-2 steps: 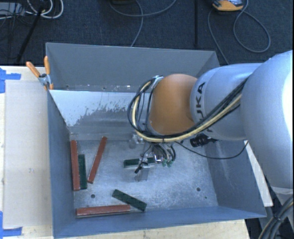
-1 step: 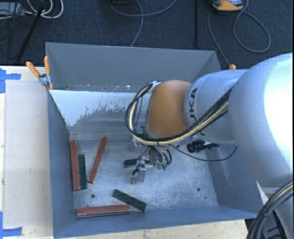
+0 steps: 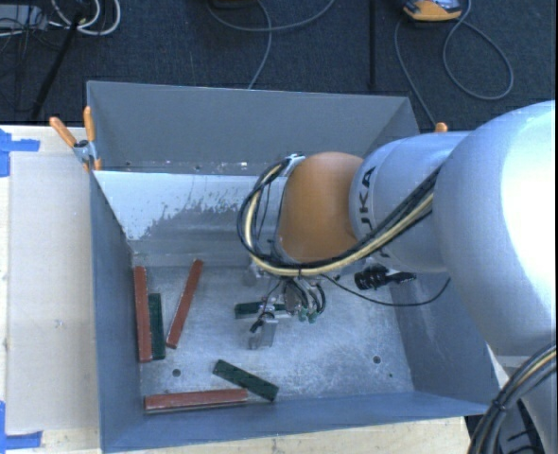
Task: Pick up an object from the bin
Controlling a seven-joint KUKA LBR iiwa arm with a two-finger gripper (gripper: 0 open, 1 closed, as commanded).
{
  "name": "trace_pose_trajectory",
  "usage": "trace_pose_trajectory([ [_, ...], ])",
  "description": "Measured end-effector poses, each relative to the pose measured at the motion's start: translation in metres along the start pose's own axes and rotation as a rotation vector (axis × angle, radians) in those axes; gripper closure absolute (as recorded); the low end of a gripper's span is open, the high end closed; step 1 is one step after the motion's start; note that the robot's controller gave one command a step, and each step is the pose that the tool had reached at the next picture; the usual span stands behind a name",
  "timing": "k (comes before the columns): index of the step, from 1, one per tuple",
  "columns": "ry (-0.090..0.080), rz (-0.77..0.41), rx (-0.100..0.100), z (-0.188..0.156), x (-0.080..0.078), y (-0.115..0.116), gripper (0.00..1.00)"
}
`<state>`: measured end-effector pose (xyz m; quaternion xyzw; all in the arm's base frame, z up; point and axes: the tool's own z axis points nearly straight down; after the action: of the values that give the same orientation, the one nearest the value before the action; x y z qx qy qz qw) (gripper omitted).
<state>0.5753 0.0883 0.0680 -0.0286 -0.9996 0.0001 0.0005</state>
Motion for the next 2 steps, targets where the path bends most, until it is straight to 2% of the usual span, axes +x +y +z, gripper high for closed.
trace_pose_trajectory([
  [1, -0.001, -0.001, 0.000, -0.001, -0.001, 0.000, 1.00],
  [2, -0.005, -0.002, -0.001, -0.049, -0.002, 0.000, 1.00],
])
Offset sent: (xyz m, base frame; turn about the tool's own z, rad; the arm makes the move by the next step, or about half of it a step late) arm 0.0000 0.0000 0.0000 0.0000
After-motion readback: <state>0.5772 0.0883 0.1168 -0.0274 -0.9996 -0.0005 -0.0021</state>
